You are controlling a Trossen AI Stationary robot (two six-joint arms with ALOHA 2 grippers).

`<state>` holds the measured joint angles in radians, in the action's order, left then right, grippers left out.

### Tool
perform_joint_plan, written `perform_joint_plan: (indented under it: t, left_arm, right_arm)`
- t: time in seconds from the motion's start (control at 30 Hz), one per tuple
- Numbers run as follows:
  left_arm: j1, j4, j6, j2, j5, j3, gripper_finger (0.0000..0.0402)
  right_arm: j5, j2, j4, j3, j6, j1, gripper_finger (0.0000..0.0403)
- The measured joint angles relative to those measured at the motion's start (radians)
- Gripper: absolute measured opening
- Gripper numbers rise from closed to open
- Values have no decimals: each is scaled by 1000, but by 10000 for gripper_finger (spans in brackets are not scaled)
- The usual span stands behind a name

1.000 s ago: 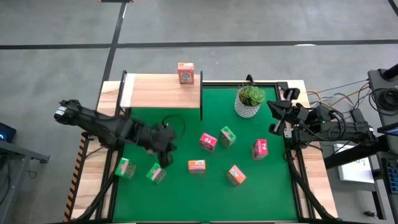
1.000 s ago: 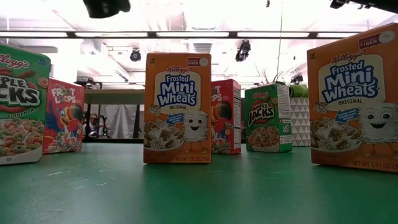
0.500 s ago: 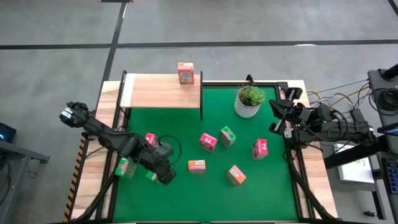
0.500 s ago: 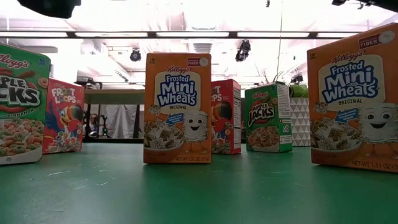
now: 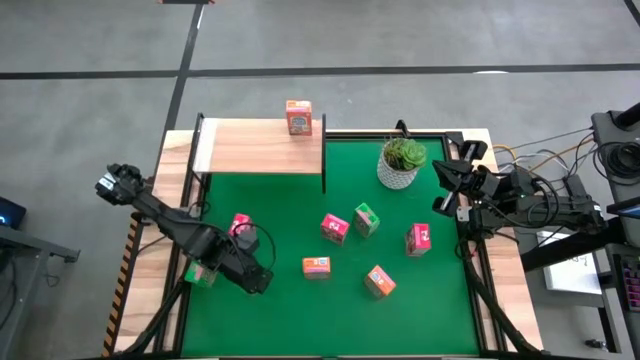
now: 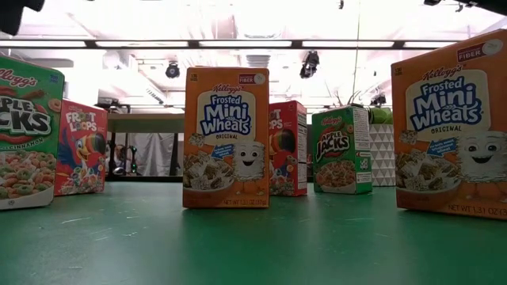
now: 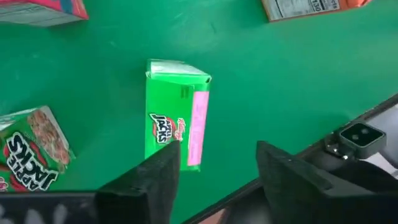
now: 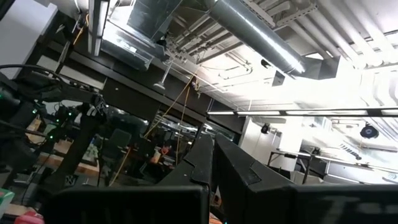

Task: Stack cereal on shelf
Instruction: Put the bottom right green cereal box on the shelf

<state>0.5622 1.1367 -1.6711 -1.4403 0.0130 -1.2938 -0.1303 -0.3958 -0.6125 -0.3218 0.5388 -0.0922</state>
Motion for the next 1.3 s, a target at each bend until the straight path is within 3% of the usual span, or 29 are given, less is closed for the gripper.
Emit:
perform_joint_plan:
  t: [0.23, 0.67, 0.87, 1.3]
  left_arm:
    - [13, 51, 13, -38, 38, 0, 236]
    - [15, 77, 75, -141, 22, 0, 238]
    - [15, 76, 134, -184, -37, 0, 222]
    - [15, 75, 212, -191, -59, 0, 137]
  right_arm:
    - [0, 0, 1, 0, -5, 0, 9]
    - [0, 0, 2, 0, -22, 0, 9]
    - [0, 0, 2, 0, -22, 0, 9]
    - [0, 0, 4, 0, -22, 0, 9]
